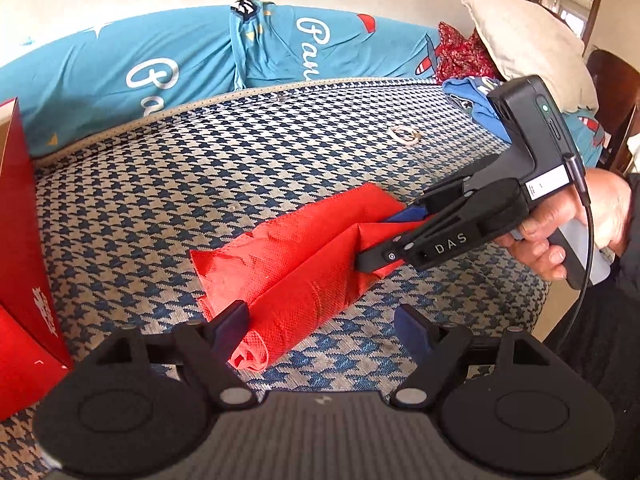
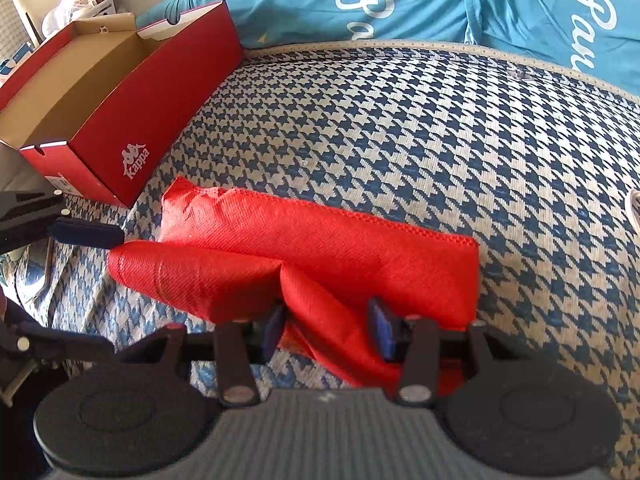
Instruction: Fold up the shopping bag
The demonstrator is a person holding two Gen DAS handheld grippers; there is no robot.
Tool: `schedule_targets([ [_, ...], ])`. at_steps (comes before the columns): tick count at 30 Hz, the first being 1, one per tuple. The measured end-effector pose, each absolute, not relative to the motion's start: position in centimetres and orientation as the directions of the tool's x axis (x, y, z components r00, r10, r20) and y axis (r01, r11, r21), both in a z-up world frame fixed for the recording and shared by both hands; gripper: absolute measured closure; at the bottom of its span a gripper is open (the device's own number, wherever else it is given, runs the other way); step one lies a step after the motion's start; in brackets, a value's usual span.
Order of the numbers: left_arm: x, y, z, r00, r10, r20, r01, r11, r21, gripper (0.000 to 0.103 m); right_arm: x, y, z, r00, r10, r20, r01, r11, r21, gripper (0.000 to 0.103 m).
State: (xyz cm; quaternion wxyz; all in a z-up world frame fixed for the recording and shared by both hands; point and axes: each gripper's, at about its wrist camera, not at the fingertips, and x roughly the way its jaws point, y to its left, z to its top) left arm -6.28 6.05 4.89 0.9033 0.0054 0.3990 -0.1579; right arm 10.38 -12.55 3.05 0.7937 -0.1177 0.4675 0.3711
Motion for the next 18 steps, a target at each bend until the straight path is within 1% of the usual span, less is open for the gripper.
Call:
schedule_targets([
  [3, -6.4, 5.9, 5.4, 0.648, -0.309, -0.696, 0.294, 0.945, -0.145, 0.025, 10.4, -12.5, 3.0, 0.287, 0.477, -0.830, -0.698, 0.698, 0.159, 0.060],
  [6, -6.7, 4.9, 5.8, 0.637, -0.327, -0.698, 0.331, 0.934, -0.136, 0.024, 10.5, -12.4, 2.9, 0.285, 0.476, -0.832, -0.700, 0.697, 0.159, 0.060],
  [10, -5.4, 4.0, 4.7, 0.620, -0.311, -0.720, 0.328, 0.937, -0.123, 0.024, 10.6, -12.4, 2.9, 0.282, 0.477, -0.833, -0.701, 0.695, 0.160, 0.060],
  [18, -4.0, 3.7, 3.4, 0.642, -0.283, -0.712, 0.307, 0.947, -0.100, 0.024, 10.6, -12.3, 2.9, 0.277, 0.476, -0.835, -0.714, 0.683, 0.153, 0.059],
])
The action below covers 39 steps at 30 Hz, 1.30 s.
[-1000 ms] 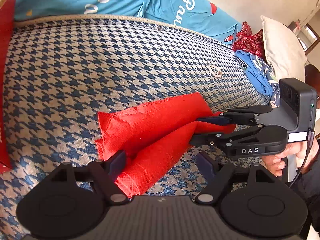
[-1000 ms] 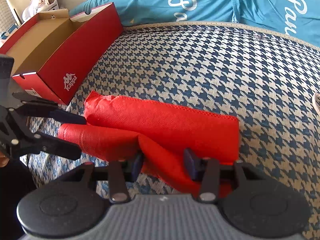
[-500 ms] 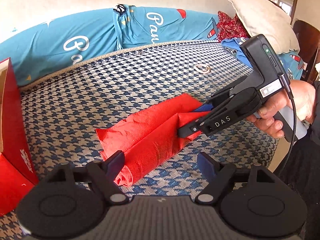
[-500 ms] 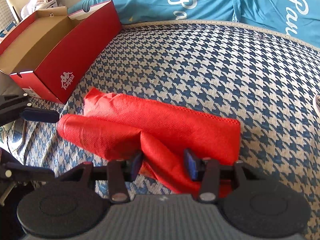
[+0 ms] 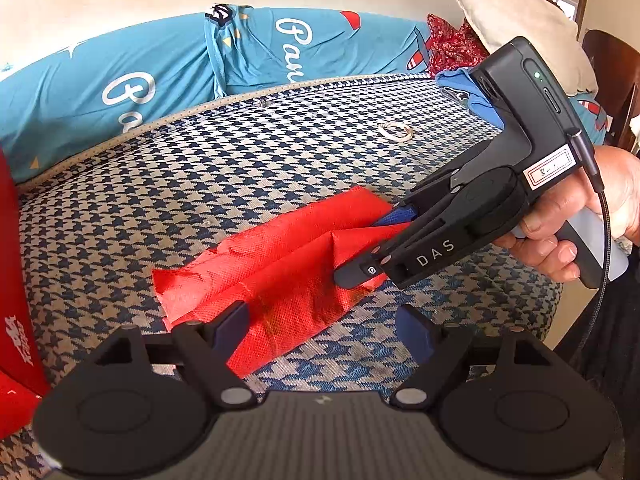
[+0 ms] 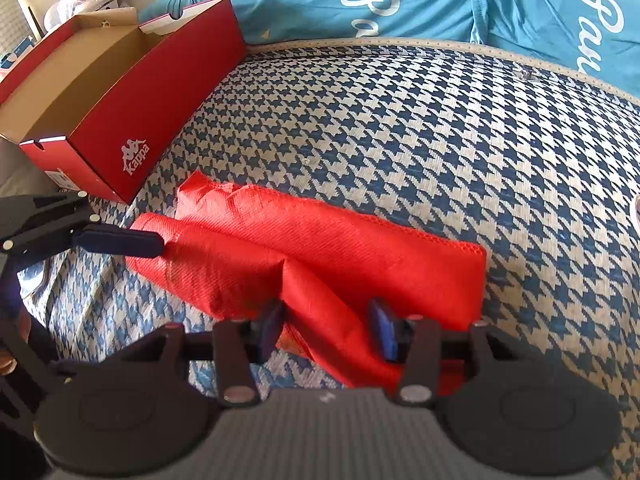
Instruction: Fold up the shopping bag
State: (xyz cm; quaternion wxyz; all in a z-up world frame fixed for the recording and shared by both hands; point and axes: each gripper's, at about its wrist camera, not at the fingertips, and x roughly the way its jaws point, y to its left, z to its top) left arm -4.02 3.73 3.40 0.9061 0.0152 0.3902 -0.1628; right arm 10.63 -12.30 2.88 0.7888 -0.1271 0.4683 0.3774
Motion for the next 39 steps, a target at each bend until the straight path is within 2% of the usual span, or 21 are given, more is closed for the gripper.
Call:
schedule_targets([
  [18, -2.0, 6.0, 1.0, 0.663, -0.307, -0.683, 0.165, 0.950, -0.267, 0.021, 10.1, -12.0, 3.3, 0.314, 0.488, -0.814, -0.761, 0.642, 0.092, 0.058],
  [24, -2.0, 5.9, 0.5, 0.675, -0.287, -0.680, 0.129, 0.953, -0.274, 0.021, 9.5, -13.4, 4.2, 0.349, 0.517, -0.782, -0.774, 0.630, 0.071, 0.057],
  [29, -1.9, 6.2, 0.3, 0.679, -0.295, -0.672, 0.111, 0.946, -0.303, 0.021, 8.5, -15.2, 5.0, 0.397, 0.534, -0.747, -0.791, 0.612, 0.018, 0.051],
  [39, -1.9, 6.3, 0.2, 0.687, -0.290, -0.666, 0.096, 0.945, -0.313, 0.021, 9.1, -18.1, 5.6, 0.441, 0.549, -0.710, -0.755, 0.654, 0.037, 0.053],
])
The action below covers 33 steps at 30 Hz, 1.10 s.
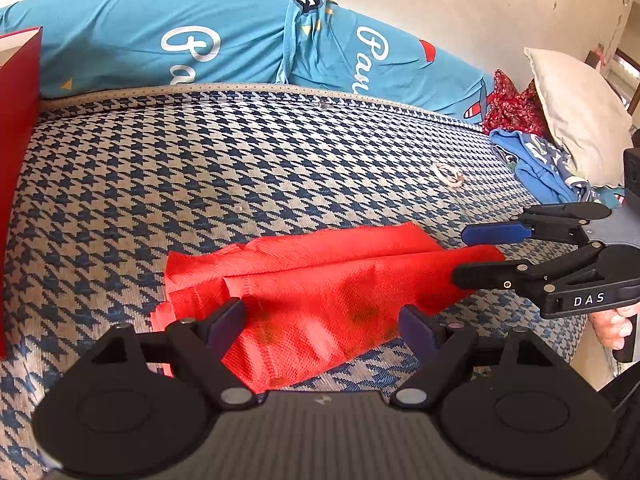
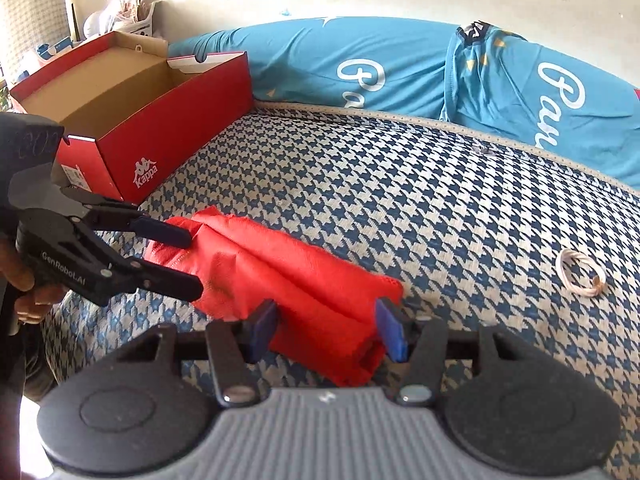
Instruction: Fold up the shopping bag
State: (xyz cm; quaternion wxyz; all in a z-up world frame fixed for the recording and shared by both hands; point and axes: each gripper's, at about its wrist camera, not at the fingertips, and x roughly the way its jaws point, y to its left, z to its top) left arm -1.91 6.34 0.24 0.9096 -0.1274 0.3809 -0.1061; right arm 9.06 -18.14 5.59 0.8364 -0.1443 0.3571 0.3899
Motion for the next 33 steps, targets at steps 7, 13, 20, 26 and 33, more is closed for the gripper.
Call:
schedule_targets([
  [7, -1.7, 6.3, 0.2, 0.698, -0.274, -0.661, 0.076, 0.947, -0.312, 0.020, 11.3, -18.6, 5.2, 0.436, 0.540, -0.720, -0.633, 0.753, 0.182, 0.057],
  [13, -1.3, 6.1, 0.0, 0.715, -0.243, -0.656, 0.039, 0.950, -0.310, 0.019, 11.8, -17.6, 4.7, 0.484, 0.492, -0.724, -0.606, 0.785, 0.129, 0.056],
  [20, -0.6, 5.5, -0.1, 0.730, -0.192, -0.656, 0.004, 0.961, -0.277, 0.019, 11.9, -16.7, 3.9, 0.518, 0.449, -0.728, -0.605, 0.794, 0.059, 0.055],
  [26, 0.2, 4.5, -0.5, 0.737, -0.128, -0.664, -0.014, 0.979, -0.204, 0.019, 12.0, -16.0, 3.3, 0.542, 0.425, -0.725, -0.610, 0.793, 0.009, 0.054],
  [33, 0.8, 4.0, -0.9, 0.733, -0.110, -0.671, -0.005, 0.986, -0.168, 0.015, 10.7, -15.5, 4.1, 0.605, 0.412, -0.681, -0.648, 0.752, -0.121, 0.047],
])
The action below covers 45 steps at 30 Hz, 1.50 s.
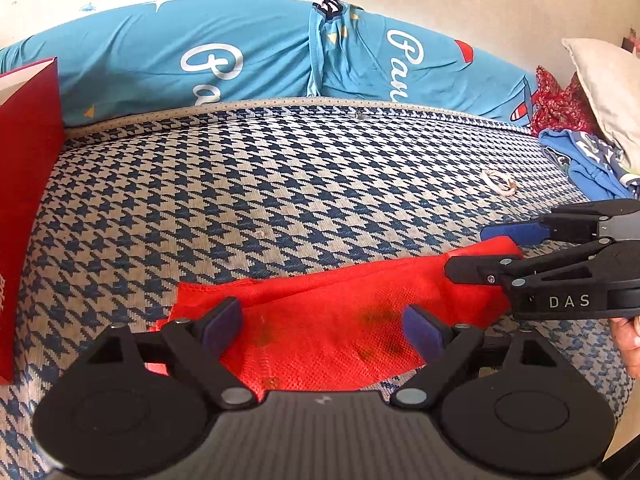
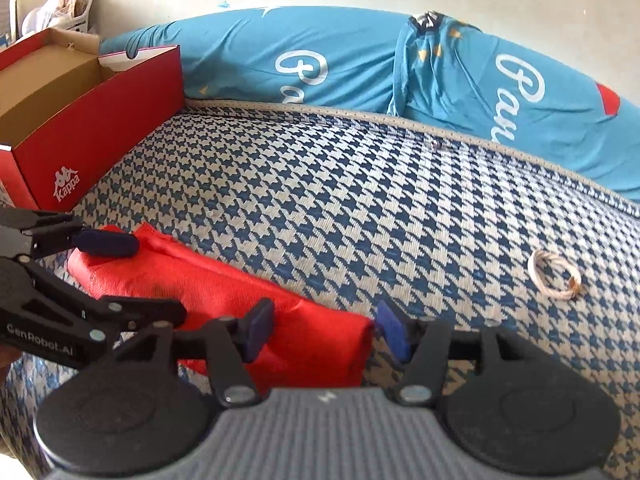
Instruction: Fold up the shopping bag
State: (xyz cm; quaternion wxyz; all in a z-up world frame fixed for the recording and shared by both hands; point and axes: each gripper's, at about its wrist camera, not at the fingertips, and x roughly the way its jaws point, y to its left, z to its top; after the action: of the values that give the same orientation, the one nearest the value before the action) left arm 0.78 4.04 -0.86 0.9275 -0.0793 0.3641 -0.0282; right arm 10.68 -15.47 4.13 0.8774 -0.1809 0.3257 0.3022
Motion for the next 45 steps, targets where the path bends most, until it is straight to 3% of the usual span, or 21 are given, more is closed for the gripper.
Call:
schedule_targets([
  [3, 0.9, 4.3, -0.8, 0.733, -0.118, -0.670, -0.009, 0.983, -0.184, 0.015, 10.1, -16.2, 5.3, 0.647, 0.406, -0.645, -0.624, 0.768, -0.142, 0.051],
  [10, 0.8, 4.3, -0.8, 0.733, -0.118, -0.669, -0.009, 0.983, -0.184, 0.013, 9.0, -18.4, 7.1, 0.611, 0.496, -0.618, -0.663, 0.746, -0.057, 0.075],
  [20, 1.1, 4.5, -0.9, 0.725, -0.133, -0.676, -0.002, 0.981, -0.195, 0.012, 8.4, -16.0, 5.1, 0.529, 0.521, -0.670, -0.739, 0.671, -0.062, 0.076],
  [31, 0.8, 4.1, -0.3, 0.743, -0.139, -0.655, 0.060, 0.988, -0.142, 0.012, 9.9, -15.0, 3.0, 0.510, 0.476, -0.716, -0.708, 0.705, -0.036, 0.075],
  [35, 0.4, 4.8, 0.3, 0.757, -0.167, -0.632, 0.068, 0.982, -0.178, 0.012, 10.1, -14.7, 2.8, 0.505, 0.469, -0.725, -0.709, 0.704, -0.039, 0.074],
  [45, -2.5, 2.6, 2.0, 0.765, -0.257, -0.590, 0.261, 0.962, -0.081, 0.012, 10.9, -14.7, 2.7, 0.488, 0.470, -0.736, -0.704, 0.710, -0.013, 0.073],
])
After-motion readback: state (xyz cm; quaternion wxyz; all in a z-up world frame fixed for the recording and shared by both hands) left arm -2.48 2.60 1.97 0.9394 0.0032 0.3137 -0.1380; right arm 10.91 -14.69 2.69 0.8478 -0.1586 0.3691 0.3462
